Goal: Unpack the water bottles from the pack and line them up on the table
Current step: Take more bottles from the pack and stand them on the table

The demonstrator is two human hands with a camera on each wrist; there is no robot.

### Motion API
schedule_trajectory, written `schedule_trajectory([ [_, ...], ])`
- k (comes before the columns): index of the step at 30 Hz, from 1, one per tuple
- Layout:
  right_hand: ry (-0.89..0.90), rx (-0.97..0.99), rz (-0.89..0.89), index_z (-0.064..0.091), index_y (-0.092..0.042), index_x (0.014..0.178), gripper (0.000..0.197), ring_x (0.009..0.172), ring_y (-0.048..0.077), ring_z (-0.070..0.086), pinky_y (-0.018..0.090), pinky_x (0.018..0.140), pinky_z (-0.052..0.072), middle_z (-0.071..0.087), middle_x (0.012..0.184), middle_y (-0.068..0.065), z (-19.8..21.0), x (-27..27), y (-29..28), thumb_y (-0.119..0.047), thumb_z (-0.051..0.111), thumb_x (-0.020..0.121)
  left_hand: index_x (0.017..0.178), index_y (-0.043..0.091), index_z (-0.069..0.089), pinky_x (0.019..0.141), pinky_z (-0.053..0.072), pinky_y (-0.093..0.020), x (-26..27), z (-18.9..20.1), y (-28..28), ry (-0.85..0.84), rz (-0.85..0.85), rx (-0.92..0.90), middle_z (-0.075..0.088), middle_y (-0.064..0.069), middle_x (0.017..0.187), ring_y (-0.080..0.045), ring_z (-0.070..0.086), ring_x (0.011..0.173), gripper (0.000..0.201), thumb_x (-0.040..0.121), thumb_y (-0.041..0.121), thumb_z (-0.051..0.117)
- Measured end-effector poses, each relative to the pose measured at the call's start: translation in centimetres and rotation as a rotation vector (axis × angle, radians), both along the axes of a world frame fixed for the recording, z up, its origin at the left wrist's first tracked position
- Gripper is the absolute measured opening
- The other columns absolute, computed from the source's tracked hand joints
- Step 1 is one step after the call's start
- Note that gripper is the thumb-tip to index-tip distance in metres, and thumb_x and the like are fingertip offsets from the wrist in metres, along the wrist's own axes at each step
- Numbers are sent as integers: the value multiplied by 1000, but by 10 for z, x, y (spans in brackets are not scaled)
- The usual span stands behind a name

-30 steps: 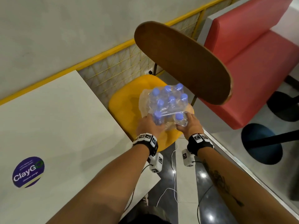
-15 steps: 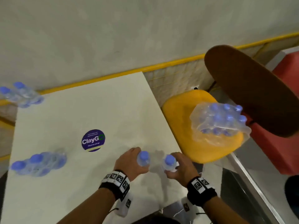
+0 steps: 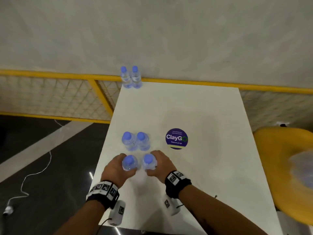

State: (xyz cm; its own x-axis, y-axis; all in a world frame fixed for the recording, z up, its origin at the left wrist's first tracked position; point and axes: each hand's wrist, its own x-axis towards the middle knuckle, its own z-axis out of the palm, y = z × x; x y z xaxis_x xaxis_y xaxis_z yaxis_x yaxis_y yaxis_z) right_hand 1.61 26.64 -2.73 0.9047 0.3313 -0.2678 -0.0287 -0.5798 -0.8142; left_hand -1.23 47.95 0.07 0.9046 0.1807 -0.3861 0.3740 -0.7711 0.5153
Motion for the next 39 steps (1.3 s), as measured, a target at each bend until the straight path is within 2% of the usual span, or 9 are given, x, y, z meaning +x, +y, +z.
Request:
schedule_trajectory([
  [7, -11, -156, -48, 56, -22, 98, 36, 89, 19, 60, 36, 78, 54, 60, 97, -1, -6, 17, 51, -31, 73, 67, 93, 31, 59, 82, 57, -38, 21, 8, 23, -10, 23, -105, 70, 8, 92, -17, 68, 82, 48, 61, 61, 79],
  [18, 54, -218, -162, 49, -33, 93, 51, 72, 5, 58, 25, 63, 53, 53, 88, -13, -28, 27, 65, -59, 72, 56, 98, 18, 67, 82, 58, -35, 49, 22, 24, -12, -89, -70, 72, -1, 95, -22, 68, 84, 28, 80, 35, 79],
  [23, 34, -210, -165, 52, -25, 106, 54, 85, 14, 62, 31, 74, 57, 56, 101, -3, -19, 29, 68, -44, 78, 62, 95, 19, 67, 80, 60, -38, 51, 23, 27, -22, -85, -84, 72, 0, 91, -21, 69, 81, 28, 78, 37, 79],
  [28, 42, -218, -137, 53, -28, 101, 51, 84, 13, 61, 33, 74, 57, 58, 98, -4, -22, 36, 68, -46, 76, 60, 91, 24, 63, 81, 60, -38, 52, 18, 26, -36, -88, -87, 73, 0, 93, -20, 68, 81, 26, 77, 39, 80],
  [30, 51, -221, -142, 52, -30, 101, 53, 84, 13, 61, 33, 74, 55, 57, 99, -5, -22, 36, 65, -48, 79, 59, 98, 22, 63, 86, 59, -40, 48, 18, 25, -59, -96, -105, 72, -5, 101, -23, 68, 88, 31, 77, 37, 82],
  [33, 82, -218, -147, 46, -26, 121, 74, 99, 15, 58, 33, 84, 52, 49, 116, -6, -17, 26, 48, -51, 81, 61, 128, 12, 53, 92, 56, -41, 33, 9, 29, -252, -86, -45, 56, -8, 125, -25, 58, 110, 85, 61, 48, 90],
  [34, 81, -208, -148, 44, -25, 126, 79, 102, 15, 56, 32, 87, 51, 46, 120, -8, -16, 22, 38, -53, 81, 62, 130, 11, 50, 90, 54, -38, 25, 6, 30, -341, -79, -16, 49, -6, 127, -24, 54, 113, 95, 56, 54, 89],
  [36, 79, -159, -158, 44, -25, 127, 77, 105, 12, 56, 29, 89, 50, 47, 123, -9, -15, 13, 14, -54, 80, 65, 118, 11, 54, 88, 51, -34, 12, 7, 24, -529, -139, 52, 47, -3, 117, -24, 52, 107, 83, 57, 59, 83],
  [39, 83, -121, -215, 54, -28, 115, 51, 99, 8, 59, 27, 86, 52, 54, 114, -10, -8, -5, -41, -50, 75, 74, 82, 12, 64, 70, 48, -28, -1, 15, -13, -785, -441, 36, 57, 0, 85, -23, 55, 79, 33, 74, 41, 76],
])
